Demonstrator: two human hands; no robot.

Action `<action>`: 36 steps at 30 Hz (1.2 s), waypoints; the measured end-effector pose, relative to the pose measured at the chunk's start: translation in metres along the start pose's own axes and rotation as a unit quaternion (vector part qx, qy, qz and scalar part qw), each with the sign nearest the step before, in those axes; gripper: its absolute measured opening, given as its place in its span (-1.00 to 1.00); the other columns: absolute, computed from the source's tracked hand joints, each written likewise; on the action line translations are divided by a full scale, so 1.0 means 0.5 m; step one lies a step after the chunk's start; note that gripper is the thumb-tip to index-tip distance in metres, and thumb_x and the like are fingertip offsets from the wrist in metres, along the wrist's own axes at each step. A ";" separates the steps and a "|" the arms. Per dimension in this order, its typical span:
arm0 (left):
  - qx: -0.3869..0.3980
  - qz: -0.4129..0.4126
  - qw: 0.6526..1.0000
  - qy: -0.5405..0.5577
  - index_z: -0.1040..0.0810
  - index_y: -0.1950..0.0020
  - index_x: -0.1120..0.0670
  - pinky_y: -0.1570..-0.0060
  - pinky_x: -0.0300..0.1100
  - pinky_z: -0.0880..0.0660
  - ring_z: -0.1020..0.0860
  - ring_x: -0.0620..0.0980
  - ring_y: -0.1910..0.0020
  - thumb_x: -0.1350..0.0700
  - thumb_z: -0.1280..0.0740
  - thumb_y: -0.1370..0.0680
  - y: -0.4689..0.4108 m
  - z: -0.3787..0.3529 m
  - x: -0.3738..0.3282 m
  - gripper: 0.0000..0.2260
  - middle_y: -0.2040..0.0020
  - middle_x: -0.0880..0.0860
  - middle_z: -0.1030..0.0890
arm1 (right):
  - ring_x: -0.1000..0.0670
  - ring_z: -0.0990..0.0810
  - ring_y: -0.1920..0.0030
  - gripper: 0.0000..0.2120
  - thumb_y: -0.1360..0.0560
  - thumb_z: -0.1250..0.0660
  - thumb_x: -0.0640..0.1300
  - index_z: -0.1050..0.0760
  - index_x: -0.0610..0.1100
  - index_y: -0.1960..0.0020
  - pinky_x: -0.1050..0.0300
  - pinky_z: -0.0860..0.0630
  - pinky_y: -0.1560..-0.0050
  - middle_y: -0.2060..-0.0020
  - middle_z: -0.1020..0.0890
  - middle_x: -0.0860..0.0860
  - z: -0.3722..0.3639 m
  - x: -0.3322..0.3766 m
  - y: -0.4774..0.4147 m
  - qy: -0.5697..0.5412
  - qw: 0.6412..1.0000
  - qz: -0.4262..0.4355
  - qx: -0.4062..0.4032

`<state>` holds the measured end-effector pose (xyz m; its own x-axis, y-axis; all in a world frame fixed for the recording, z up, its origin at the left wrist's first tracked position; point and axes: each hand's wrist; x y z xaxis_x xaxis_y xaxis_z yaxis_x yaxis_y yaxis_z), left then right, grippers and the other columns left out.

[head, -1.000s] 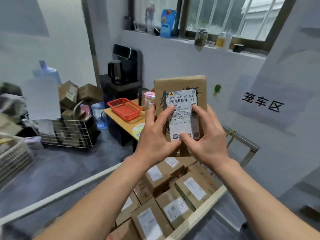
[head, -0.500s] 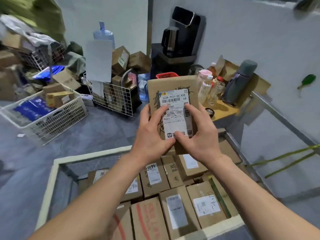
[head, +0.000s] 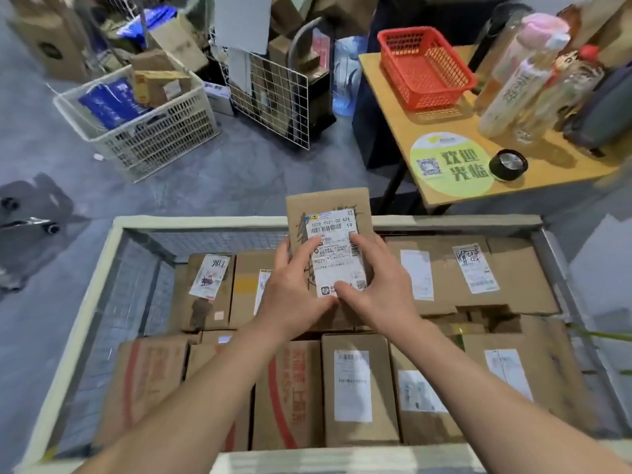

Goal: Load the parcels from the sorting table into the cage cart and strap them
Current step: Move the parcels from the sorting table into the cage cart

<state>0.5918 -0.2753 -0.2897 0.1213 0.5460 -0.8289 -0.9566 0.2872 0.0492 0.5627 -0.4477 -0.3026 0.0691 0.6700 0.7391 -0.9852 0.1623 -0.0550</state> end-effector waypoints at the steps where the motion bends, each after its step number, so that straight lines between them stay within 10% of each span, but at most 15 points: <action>1: 0.007 0.015 1.000 -0.008 -0.31 -0.50 -0.13 -0.18 -0.44 -0.32 -0.39 -0.18 -0.24 0.11 -0.59 -0.30 -0.002 -0.018 0.019 -0.17 -0.36 -0.02 -0.29 | 0.00 -0.32 -0.48 -0.24 -0.31 -0.46 0.07 -0.29 0.18 -0.46 -0.09 -0.39 -0.40 -0.46 -0.39 0.05 -0.016 -0.024 -0.002 0.007 1.000 -0.012 0.016; 18: 0.129 0.132 0.982 -0.033 -0.23 -0.51 -0.21 -0.19 -0.36 -0.22 -0.29 -0.04 -0.43 0.07 -0.58 -0.35 -0.115 -0.265 0.200 -0.16 -0.45 -0.01 -0.21 | -0.01 -0.49 -0.22 -0.27 -0.33 -0.40 0.10 -0.33 -0.02 -0.45 -0.08 -0.54 -0.12 -0.28 -0.47 0.02 -0.130 -0.305 -0.040 0.037 0.994 -0.073 0.067; 36: 0.246 0.148 0.954 -0.086 0.02 -0.61 -0.16 -0.44 -0.29 0.01 0.01 0.02 -0.59 0.06 -0.53 -0.45 -0.196 -0.389 0.230 -0.08 -0.61 0.06 0.24 | -0.19 -0.20 -0.40 -0.27 -0.50 -0.29 0.25 -0.17 0.01 -0.57 -0.16 -0.31 -0.26 -0.57 -0.09 -0.12 -0.122 -0.424 -0.047 0.248 0.957 -0.087 0.124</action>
<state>0.6482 -0.3937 -0.4984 -0.0525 0.7687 -0.6375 -0.7213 0.4123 0.5566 0.5809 -0.5493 -0.4990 0.2403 0.9196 0.3107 -0.9550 0.1666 0.2454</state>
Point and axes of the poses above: each hand's wrist, its own y-axis away from the middle knuckle, its own z-axis out of the back of the hand, x = y × z
